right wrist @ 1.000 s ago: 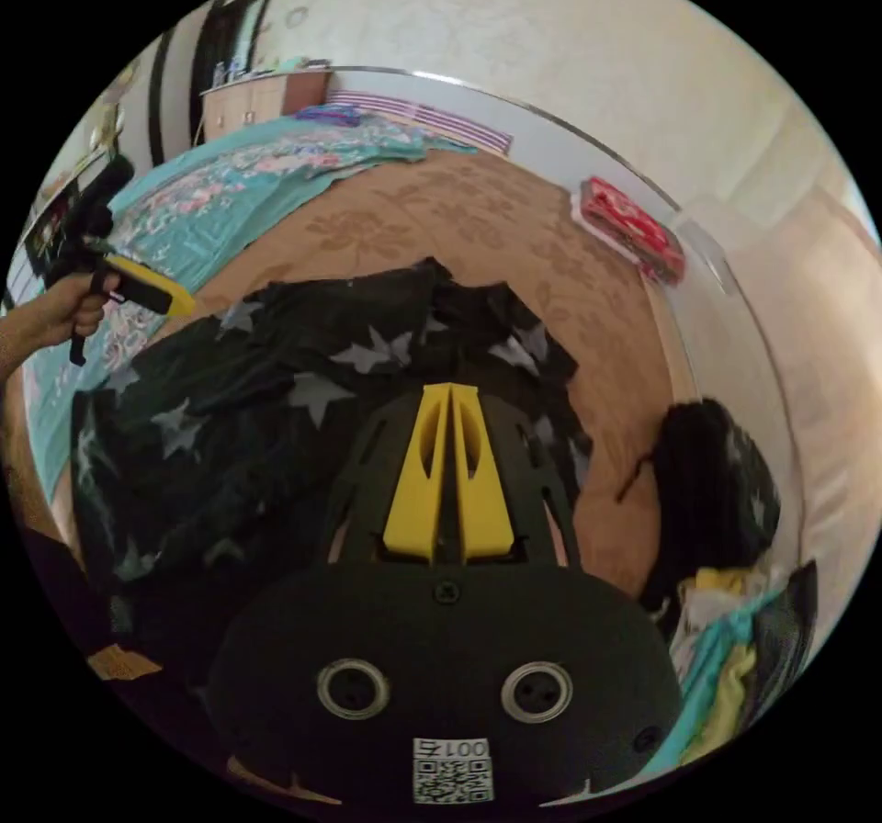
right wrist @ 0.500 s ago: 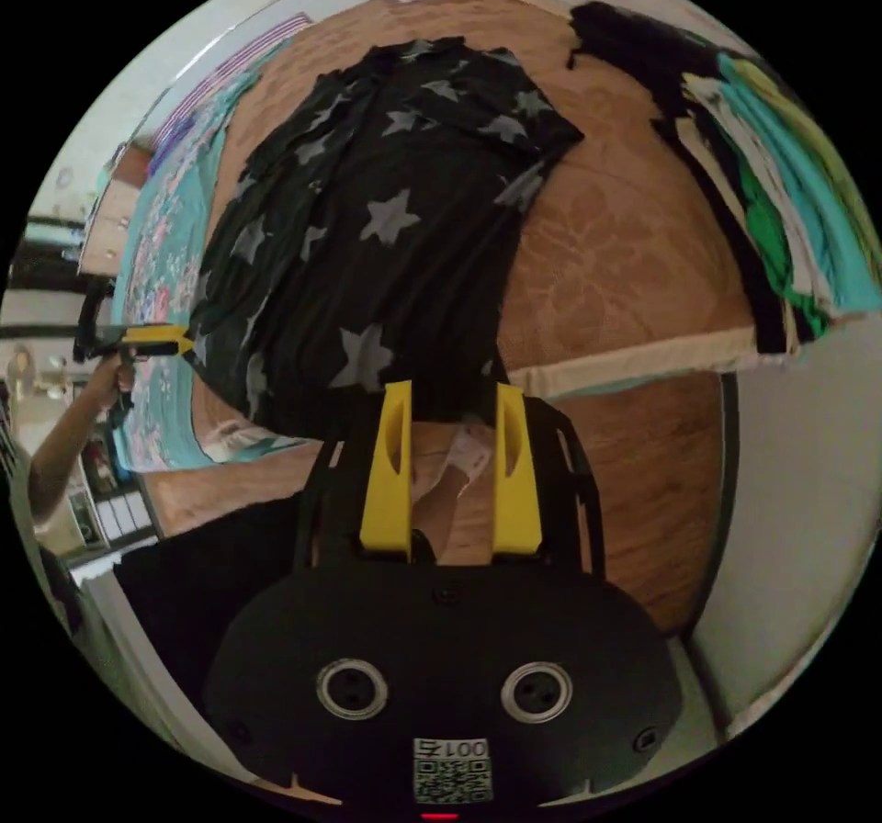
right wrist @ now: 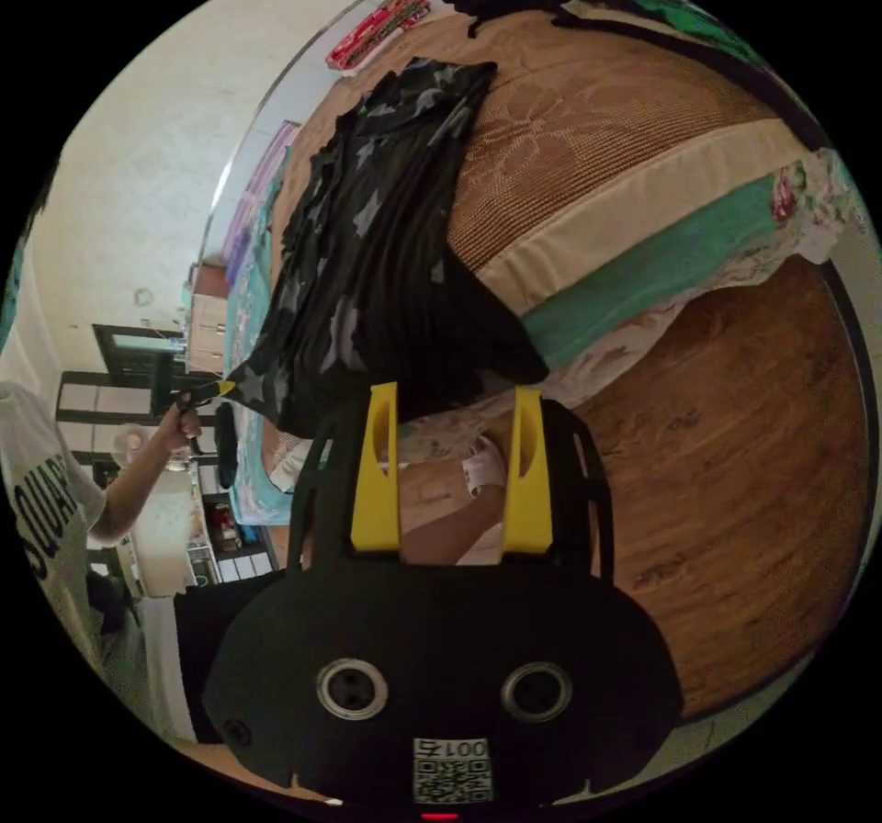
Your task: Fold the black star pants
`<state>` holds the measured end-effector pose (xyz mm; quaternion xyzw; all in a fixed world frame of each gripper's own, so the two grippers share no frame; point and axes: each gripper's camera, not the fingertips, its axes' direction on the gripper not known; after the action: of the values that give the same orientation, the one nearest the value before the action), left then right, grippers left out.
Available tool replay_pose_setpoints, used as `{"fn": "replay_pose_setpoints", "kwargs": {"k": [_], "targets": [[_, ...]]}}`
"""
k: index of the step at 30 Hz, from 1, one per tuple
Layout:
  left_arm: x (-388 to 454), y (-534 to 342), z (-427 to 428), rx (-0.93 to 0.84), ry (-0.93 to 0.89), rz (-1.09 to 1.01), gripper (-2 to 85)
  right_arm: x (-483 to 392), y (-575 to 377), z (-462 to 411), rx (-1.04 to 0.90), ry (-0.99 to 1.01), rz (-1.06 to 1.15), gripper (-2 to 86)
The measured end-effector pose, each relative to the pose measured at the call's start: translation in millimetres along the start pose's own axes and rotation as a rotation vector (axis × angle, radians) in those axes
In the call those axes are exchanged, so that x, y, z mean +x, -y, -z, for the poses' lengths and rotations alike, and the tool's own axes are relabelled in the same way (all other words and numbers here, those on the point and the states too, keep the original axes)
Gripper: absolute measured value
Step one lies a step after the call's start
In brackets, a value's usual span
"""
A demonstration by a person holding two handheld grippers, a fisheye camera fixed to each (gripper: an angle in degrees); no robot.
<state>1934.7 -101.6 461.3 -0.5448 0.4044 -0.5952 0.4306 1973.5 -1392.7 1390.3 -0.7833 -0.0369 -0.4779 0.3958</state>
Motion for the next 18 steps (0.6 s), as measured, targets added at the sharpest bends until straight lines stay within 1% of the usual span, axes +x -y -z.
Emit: {"fn": "replay_pose_setpoints", "kwargs": {"k": [4,6,9,11,16,18], "targets": [[-10.0,-5.9,20.9,0.045,-0.056,0.010,-0.9,45.8,-0.5,0.2,0.002,0.177,0.085,17.5],[-14.6,-6.7,32.2,0.045,-0.076,0.006,-0.9,62.1,-2.4,3.2,-0.022,0.185,0.122,16.9],[-17.9,-5.5,41.4,-0.003,-0.045,-0.002,-0.9,89.9,-13.5,13.5,-0.024,0.232,0.128,16.1],[-19.0,-4.4,45.0,-0.037,-0.029,-0.004,-0.9,99.8,-18.2,24.0,-0.012,0.208,0.135,16.4],[-17.5,-0.2,50.5,-0.102,-0.010,-0.040,-0.9,108.4,-23.7,56.0,-0.014,0.020,0.233,18.3],[-17.8,0.5,50.1,-0.122,-0.021,-0.055,-0.9,110.6,-23.1,62.1,-0.008,0.022,0.272,18.8]]}}
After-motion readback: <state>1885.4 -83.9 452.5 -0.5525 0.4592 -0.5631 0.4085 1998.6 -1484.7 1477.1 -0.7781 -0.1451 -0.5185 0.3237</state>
